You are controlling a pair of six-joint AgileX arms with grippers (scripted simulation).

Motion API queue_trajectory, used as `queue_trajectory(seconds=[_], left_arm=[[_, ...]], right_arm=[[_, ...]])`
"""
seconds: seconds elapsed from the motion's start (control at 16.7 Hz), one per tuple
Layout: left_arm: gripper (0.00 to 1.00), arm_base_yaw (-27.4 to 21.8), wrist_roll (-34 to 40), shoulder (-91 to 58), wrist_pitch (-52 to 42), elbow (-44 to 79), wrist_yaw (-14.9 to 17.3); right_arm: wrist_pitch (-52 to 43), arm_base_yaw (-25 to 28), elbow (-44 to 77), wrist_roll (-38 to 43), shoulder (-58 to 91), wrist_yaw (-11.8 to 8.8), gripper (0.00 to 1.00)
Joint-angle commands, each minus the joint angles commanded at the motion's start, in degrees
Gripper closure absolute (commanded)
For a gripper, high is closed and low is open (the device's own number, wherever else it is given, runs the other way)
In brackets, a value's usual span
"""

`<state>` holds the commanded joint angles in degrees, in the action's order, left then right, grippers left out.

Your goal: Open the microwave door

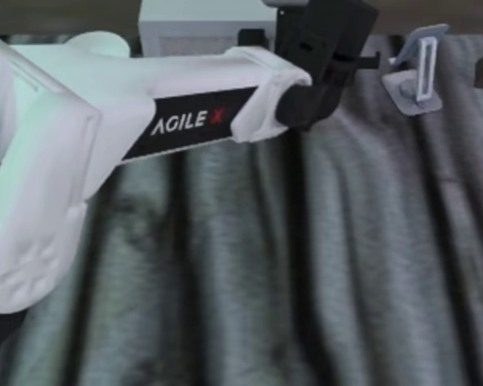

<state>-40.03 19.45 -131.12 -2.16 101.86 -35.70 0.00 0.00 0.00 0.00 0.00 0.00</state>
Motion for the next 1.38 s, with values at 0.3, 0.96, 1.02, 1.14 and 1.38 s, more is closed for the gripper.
queue_trajectory(seconds=[0.3, 0.96, 1.02, 1.14, 1.38], left_arm=[[1.00, 0.00, 0.00, 0.00, 0.00, 0.00, 0.00], [1.00, -2.92, 2.00, -3.17, -9.72, 6.76, 1.96], [1.00, -2.71, 2.75, -4.71, -13.33, 10.30, 2.74], [1.00, -2.18, 4.47, -8.10, -22.24, 18.61, 4.63], [1.00, -0.80, 8.34, -14.87, -43.81, 37.08, 9.26]], right_arm=[[0.00, 0.00, 0.00, 0.00, 0.00, 0.00, 0.00], [0.00, 0.00, 0.00, 0.00, 0.00, 0.00, 0.00], [0.00, 0.00, 0.00, 0.00, 0.00, 0.00, 0.00], [0.00, 0.00, 0.00, 0.00, 0.00, 0.00, 0.00], [0.00, 0.00, 0.00, 0.00, 0.00, 0.00, 0.00]])
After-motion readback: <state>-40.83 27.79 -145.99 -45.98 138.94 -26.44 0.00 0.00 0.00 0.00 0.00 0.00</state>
